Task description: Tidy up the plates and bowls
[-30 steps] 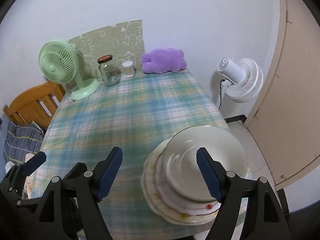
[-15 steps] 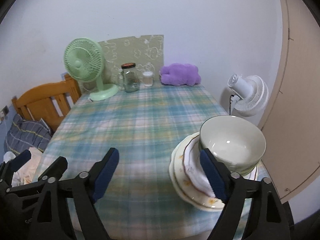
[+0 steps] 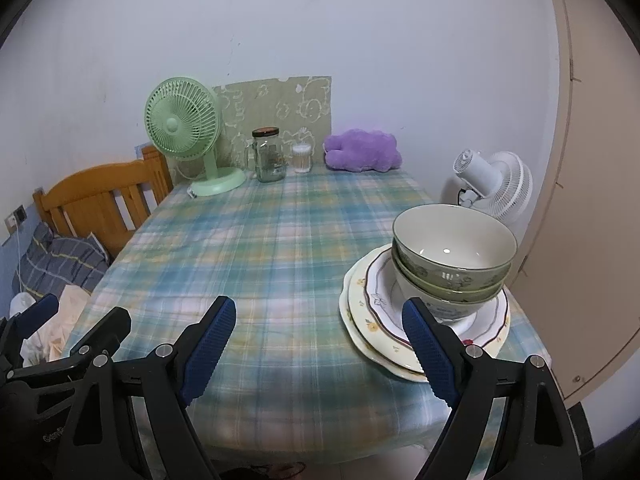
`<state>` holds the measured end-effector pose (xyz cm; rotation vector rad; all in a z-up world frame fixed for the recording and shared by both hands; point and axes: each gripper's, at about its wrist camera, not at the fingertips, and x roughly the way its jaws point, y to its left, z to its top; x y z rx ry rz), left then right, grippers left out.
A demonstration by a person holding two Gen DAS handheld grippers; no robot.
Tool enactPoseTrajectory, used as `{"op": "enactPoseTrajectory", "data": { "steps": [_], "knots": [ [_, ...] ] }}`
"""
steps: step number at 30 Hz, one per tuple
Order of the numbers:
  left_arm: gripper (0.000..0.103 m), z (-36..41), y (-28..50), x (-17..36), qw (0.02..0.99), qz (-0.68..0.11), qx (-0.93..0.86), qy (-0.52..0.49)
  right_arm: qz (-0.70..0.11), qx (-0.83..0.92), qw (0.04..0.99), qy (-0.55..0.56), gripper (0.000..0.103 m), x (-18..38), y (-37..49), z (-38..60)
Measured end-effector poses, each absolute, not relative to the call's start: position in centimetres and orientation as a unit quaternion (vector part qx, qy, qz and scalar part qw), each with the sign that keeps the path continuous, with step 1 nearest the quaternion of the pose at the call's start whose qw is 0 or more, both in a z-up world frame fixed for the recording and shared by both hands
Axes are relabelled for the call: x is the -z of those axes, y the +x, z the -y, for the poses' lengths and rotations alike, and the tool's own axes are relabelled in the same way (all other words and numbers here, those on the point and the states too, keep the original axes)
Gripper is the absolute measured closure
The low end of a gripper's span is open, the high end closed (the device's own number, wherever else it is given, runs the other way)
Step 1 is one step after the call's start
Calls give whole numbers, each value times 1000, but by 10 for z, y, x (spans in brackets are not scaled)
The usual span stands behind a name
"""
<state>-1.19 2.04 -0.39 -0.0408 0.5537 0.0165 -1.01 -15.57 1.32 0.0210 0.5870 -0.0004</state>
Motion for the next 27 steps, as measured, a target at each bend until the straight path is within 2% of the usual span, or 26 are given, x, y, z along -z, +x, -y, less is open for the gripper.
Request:
{"op": "enactPoseTrajectory", "data": {
  "steps": [27],
  "knots": [
    [0, -7, -13, -2, 965, -262, -6, -21, -282, 1, 959, 15, 16, -19, -14, 173]
  ]
}}
